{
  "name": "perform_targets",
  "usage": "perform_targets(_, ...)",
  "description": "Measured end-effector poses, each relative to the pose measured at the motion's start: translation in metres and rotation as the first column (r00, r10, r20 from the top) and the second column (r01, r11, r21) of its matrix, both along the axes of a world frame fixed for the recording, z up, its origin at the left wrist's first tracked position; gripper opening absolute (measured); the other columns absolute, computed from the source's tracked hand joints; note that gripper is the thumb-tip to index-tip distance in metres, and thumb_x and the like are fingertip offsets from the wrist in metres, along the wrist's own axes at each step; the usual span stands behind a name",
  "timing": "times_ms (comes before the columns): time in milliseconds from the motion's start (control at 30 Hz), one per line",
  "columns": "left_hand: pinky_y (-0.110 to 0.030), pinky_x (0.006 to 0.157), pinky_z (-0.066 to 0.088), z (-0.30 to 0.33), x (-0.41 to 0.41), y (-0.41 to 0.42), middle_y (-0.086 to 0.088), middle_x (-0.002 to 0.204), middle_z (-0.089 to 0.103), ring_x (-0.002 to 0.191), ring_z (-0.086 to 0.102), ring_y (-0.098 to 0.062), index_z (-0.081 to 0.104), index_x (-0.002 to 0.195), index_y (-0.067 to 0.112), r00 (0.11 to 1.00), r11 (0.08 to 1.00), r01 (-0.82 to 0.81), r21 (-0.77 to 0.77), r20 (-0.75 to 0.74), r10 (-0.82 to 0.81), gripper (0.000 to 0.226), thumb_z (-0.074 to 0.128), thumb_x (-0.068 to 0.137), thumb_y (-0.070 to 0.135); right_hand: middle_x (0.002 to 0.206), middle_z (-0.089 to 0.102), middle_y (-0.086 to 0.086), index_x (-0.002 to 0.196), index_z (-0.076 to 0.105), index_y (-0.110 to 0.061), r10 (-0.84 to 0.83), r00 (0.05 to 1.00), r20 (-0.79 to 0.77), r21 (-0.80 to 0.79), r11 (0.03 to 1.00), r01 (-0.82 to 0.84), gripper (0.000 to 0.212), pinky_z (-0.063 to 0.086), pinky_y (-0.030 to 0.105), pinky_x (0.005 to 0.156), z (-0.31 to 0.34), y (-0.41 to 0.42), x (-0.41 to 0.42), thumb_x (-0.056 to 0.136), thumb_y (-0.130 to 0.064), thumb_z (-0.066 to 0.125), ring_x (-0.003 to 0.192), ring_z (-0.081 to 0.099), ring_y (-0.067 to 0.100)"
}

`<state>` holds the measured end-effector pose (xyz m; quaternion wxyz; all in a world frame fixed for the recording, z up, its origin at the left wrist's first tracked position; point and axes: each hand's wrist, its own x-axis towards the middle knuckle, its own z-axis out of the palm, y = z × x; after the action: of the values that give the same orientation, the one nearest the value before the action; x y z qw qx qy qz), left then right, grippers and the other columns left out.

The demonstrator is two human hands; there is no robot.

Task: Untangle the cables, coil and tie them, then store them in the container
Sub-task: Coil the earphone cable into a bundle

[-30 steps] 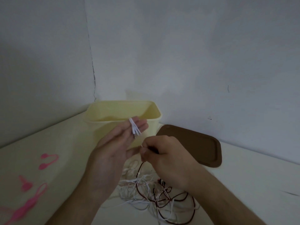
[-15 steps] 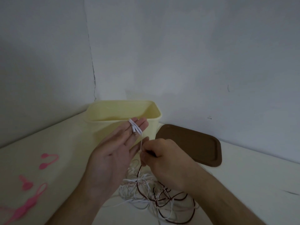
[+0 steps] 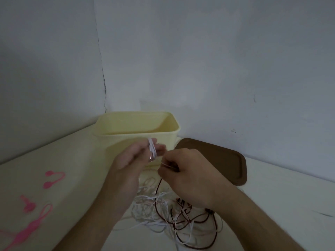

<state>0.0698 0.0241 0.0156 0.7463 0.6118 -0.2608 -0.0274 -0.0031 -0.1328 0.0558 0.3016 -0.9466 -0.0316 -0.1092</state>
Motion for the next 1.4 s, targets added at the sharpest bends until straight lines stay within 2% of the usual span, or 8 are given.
perform_targets(167, -0.035, 0.08, 0.054, -0.013, -0.004, -0.004, 0.002, 0.09, 0.075, 0.086, 0.069, -0.015, 0.076, 0.101, 0.026, 0.969, 0.953, 0.035, 0.3, 0.223, -0.106, 0.023, 0.054, 0.101, 0.036, 0.064, 0.067, -0.009, 0.073, 0.068, -0.022, -0.046, 0.995, 0.092, 0.078, 0.996, 0.039, 0.023, 0.047, 0.024, 0.055, 0.005, -0.01, 0.0, 0.096, -0.025, 0.07, 0.059, 0.06, 0.006)
perform_targets(400, -0.034, 0.056, 0.05, -0.003, 0.0, 0.004, -0.014, 0.071, 0.062, 0.061, 0.056, -0.022, 0.077, 0.088, 0.002, 0.956, 0.957, 0.283, -0.062, -0.066, -0.287, 0.027, 0.057, 0.092, 0.019, 0.061, 0.06, -0.01, 0.08, 0.07, -0.019, -0.072, 0.986, 0.151, 0.387, 0.922, 0.008, 0.019, 0.045, 0.03, 0.056, 0.003, -0.016, 0.002, 0.099, -0.018, 0.074, 0.057, 0.049, 0.013)
perform_targets(633, -0.036, 0.068, 0.06, 0.006, -0.001, 0.008, -0.02, 0.132, 0.07, 0.126, 0.067, -0.031, 0.067, 0.129, -0.003, 0.928, 0.877, 0.301, -0.374, -0.097, -0.359, 0.042, 0.041, 0.097, 0.003, 0.058, 0.048, -0.01, 0.077, 0.064, -0.018, 0.012, 1.0, 0.005, 0.394, 0.919, -0.013, 0.03, 0.037, 0.033, 0.057, -0.014, -0.002, 0.009, 0.105, -0.014, 0.058, 0.055, 0.042, 0.011)
perform_targets(800, -0.037, 0.076, 0.063, 0.002, -0.003, 0.002, -0.005, 0.132, 0.073, 0.128, 0.066, -0.021, 0.064, 0.136, 0.009, 0.983, 0.975, 0.182, -0.127, 0.026, -0.18, 0.04, 0.056, 0.097, 0.009, 0.067, 0.063, -0.004, 0.077, 0.068, -0.018, 0.025, 0.999, 0.04, 0.186, 0.982, -0.032, 0.021, 0.042, 0.02, 0.057, -0.01, 0.0, 0.007, 0.098, -0.018, 0.066, 0.058, 0.053, 0.006)
perform_targets(900, -0.042, 0.094, 0.062, -0.005, -0.001, -0.002, 0.004, 0.127, 0.074, 0.12, 0.069, -0.016, 0.069, 0.131, 0.02, 0.992, 0.998, 0.036, 0.049, 0.119, -0.042, 0.037, 0.055, 0.096, 0.022, 0.076, 0.072, 0.002, 0.081, 0.075, -0.018, 0.073, 0.996, 0.051, 0.257, 0.963, -0.084, 0.014, 0.058, 0.039, 0.072, -0.006, -0.003, 0.004, 0.095, -0.02, 0.073, 0.069, 0.068, 0.02)
perform_targets(1033, -0.043, 0.077, 0.062, -0.007, 0.002, 0.002, 0.003, 0.113, 0.077, 0.1, 0.073, -0.018, 0.074, 0.118, 0.032, 0.985, 0.992, -0.026, 0.122, 0.174, 0.005, 0.028, 0.056, 0.097, 0.028, 0.071, 0.064, 0.0, 0.083, 0.077, -0.011, 0.087, 0.996, 0.028, 0.512, 0.854, -0.089, 0.015, 0.059, 0.037, 0.061, -0.002, -0.006, 0.002, 0.097, -0.008, 0.073, 0.055, 0.063, 0.018)
perform_targets(1200, -0.043, 0.066, 0.05, -0.006, 0.003, 0.006, 0.001, 0.074, 0.068, 0.068, 0.06, -0.017, 0.074, 0.092, 0.02, 0.961, 0.965, -0.071, 0.254, 0.275, -0.002, 0.018, 0.063, 0.092, 0.034, 0.067, 0.062, -0.016, 0.089, 0.079, -0.024, 0.01, 0.993, 0.115, 0.397, 0.916, -0.056, 0.015, 0.042, 0.018, 0.058, 0.006, -0.014, 0.001, 0.094, -0.009, 0.078, 0.057, 0.052, 0.0)
perform_targets(1400, -0.028, 0.049, 0.038, 0.002, 0.0, 0.009, -0.012, 0.066, 0.052, 0.054, 0.044, -0.016, 0.073, 0.078, 0.003, 0.975, 0.965, 0.202, -0.169, -0.06, -0.215, 0.023, 0.063, 0.093, 0.017, 0.067, 0.062, -0.02, 0.088, 0.077, -0.022, -0.061, 0.985, 0.16, 0.382, 0.924, -0.005, 0.019, 0.043, 0.02, 0.061, 0.005, -0.025, 0.004, 0.098, -0.006, 0.072, 0.059, 0.05, 0.007)
